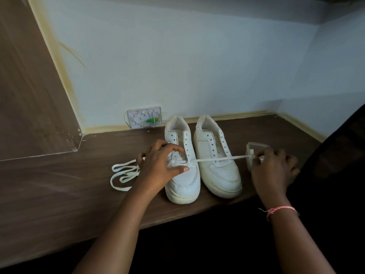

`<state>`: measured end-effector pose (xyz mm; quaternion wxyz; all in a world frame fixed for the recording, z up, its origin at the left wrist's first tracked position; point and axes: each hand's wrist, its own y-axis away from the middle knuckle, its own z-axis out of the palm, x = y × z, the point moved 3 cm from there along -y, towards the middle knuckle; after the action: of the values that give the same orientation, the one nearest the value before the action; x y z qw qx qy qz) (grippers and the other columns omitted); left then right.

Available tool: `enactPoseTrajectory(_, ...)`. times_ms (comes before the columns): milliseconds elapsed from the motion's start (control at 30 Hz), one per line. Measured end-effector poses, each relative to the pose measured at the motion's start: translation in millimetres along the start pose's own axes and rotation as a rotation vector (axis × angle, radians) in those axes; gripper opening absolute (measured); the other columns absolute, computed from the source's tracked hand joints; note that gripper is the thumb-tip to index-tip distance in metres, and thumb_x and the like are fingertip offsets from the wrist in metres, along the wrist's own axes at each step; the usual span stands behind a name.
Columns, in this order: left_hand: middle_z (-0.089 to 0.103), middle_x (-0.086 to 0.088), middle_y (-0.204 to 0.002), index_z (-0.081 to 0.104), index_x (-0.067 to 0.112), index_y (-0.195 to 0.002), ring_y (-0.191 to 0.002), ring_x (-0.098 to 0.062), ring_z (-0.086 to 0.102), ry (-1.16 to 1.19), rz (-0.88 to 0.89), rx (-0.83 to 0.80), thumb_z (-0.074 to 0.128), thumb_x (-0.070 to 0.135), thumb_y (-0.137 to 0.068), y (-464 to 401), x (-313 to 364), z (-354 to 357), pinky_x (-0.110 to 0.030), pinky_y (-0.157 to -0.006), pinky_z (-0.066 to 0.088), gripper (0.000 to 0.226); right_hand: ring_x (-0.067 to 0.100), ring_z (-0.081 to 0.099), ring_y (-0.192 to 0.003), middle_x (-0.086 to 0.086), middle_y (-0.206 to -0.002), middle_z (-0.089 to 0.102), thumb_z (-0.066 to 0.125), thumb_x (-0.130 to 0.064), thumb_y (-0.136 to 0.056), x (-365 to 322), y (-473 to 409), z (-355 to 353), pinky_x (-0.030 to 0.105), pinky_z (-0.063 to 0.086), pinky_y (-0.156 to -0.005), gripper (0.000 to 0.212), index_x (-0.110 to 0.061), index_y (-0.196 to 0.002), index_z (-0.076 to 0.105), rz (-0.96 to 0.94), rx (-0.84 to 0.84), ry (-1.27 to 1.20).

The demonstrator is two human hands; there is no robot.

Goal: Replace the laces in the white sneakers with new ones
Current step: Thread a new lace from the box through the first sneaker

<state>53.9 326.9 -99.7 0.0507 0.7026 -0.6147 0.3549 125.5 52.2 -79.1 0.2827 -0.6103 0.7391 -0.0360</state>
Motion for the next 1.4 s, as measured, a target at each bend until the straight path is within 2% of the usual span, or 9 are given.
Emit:
enactPoseTrajectory(100, 0.049, 0.023, -0.114, 0.052, 0.045, -0.110, -0.111, -0.002, 0.049, 0.043, 0.005, 0.044, 0.073, 0.065, -0.067, 4.3, -7.5, -1.3, -0.037, -0.096, 0.021, 0.052, 0.037, 0.035, -0.122, 0.011, -0.128, 0.054, 0.068, -0.020, -0.085, -32.5, 19.1, 4.8, 0.051, 0.029, -0.097, 0.027, -0.022, -0.111, 0.067, -0.228, 0.038, -0.114)
enactPoseTrajectory(233, 0.052, 0.021, -0.102, 0.048, 0.042, -0.104, -0.102, -0.005, 0.052, 0.070, -0.050, 0.049, 0.061, 0.080, -0.059, 8.6, -10.8, 0.0, -0.033, -0.088, 0.022, 0.060, 0.031, 0.033, -0.125, 0.005, -0.128, 0.059, 0.072, -0.037, -0.082, -77.8, 50.6, 24.2, 0.047, 0.023, -0.096, 0.016, -0.025, -0.093, 0.074, -0.528, 0.010, -0.142)
enactPoseTrajectory(367, 0.037, 0.017, -0.129, 0.053, 0.054, -0.117, -0.122, -0.012, 0.035, -0.057, 0.016, 0.022, 0.062, 0.080, -0.062, 8.1, -2.9, 0.6, -0.036, -0.096, 0.019, 0.062, 0.029, 0.032, -0.128, 0.005, -0.123, 0.061, 0.077, -0.035, -0.079, -89.1, 59.7, 42.2, 0.055, 0.026, -0.098, 0.015, -0.021, -0.083, 0.072, -0.534, -0.076, -0.182)
enactPoseTrajectory(500, 0.021, 0.022, -0.149, 0.053, 0.059, -0.116, -0.136, -0.015, 0.021, -0.141, 0.019, 0.006, 0.066, 0.076, -0.063, 4.8, -2.6, -1.2, -0.041, -0.102, 0.015, 0.057, 0.029, 0.032, -0.129, -0.004, -0.121, 0.059, 0.076, -0.033, -0.078, -81.5, 48.8, 29.1, 0.049, 0.019, -0.099, 0.008, -0.027, -0.080, 0.072, -0.514, -0.036, -0.234)
enactPoseTrajectory(767, 0.022, 0.022, -0.149, 0.054, 0.060, -0.114, -0.139, -0.017, 0.020, -0.103, -0.040, -0.023, 0.070, 0.074, -0.062, 4.6, -4.7, -1.6, -0.049, -0.108, 0.012, 0.057, 0.034, 0.034, -0.123, 0.010, -0.119, 0.057, 0.072, -0.028, -0.079, 2.5, -4.7, -2.9, 0.051, 0.027, -0.099, 0.016, -0.016, -0.088, 0.074, -0.046, 0.105, -0.112)
enactPoseTrajectory(1033, 0.042, 0.017, -0.140, 0.061, 0.049, -0.102, -0.131, -0.017, 0.037, -0.134, -0.187, 0.151, 0.046, 0.088, -0.060, 32.6, -18.4, -10.6, -0.053, -0.109, 0.019, 0.059, 0.034, 0.025, -0.139, 0.003, -0.136, 0.052, 0.071, -0.043, -0.083, -79.7, 53.9, 29.8, 0.058, 0.016, -0.105, 0.017, -0.026, -0.087, 0.072, -0.518, -0.027, -0.162)
enactPoseTrajectory(1200, 0.048, 0.018, -0.134, 0.058, 0.046, -0.111, -0.128, -0.014, 0.040, -0.132, -0.223, 0.173, 0.036, 0.091, -0.059, 36.0, -12.0, -5.4, -0.053, -0.110, 0.020, 0.072, 0.032, 0.028, -0.135, 0.003, -0.125, 0.058, 0.075, -0.036, -0.081, -89.4, 60.5, 40.2, 0.059, 0.020, -0.102, 0.014, -0.023, -0.083, 0.071, -0.512, -0.069, -0.211)
enactPoseTrajectory(1300, 0.043, 0.019, -0.139, 0.045, 0.052, -0.130, -0.132, -0.012, 0.036, -0.134, -0.103, 0.159, 0.049, 0.081, -0.071, 29.1, -4.5, 0.6, -0.055, -0.110, 0.019, 0.067, 0.026, 0.025, -0.134, -0.002, -0.128, 0.055, 0.073, -0.038, -0.082, -84.6, 57.8, 38.3, 0.050, 0.012, -0.104, 0.009, -0.029, -0.084, 0.071, -0.471, -0.082, -0.267)
enactPoseTrajectory(1400, 0.029, 0.022, -0.151, 0.047, 0.059, -0.128, -0.144, -0.014, 0.021, -0.161, -0.034, 0.069, 0.060, 0.067, -0.079, 21.5, -2.1, 4.0, -0.059, -0.113, 0.006, 0.051, 0.022, 0.025, -0.132, -0.007, -0.124, 0.056, 0.073, -0.038, -0.080, -81.5, 58.5, 35.1, 0.043, 0.010, -0.102, 0.007, -0.031, -0.081, 0.072, -0.443, -0.082, -0.296)
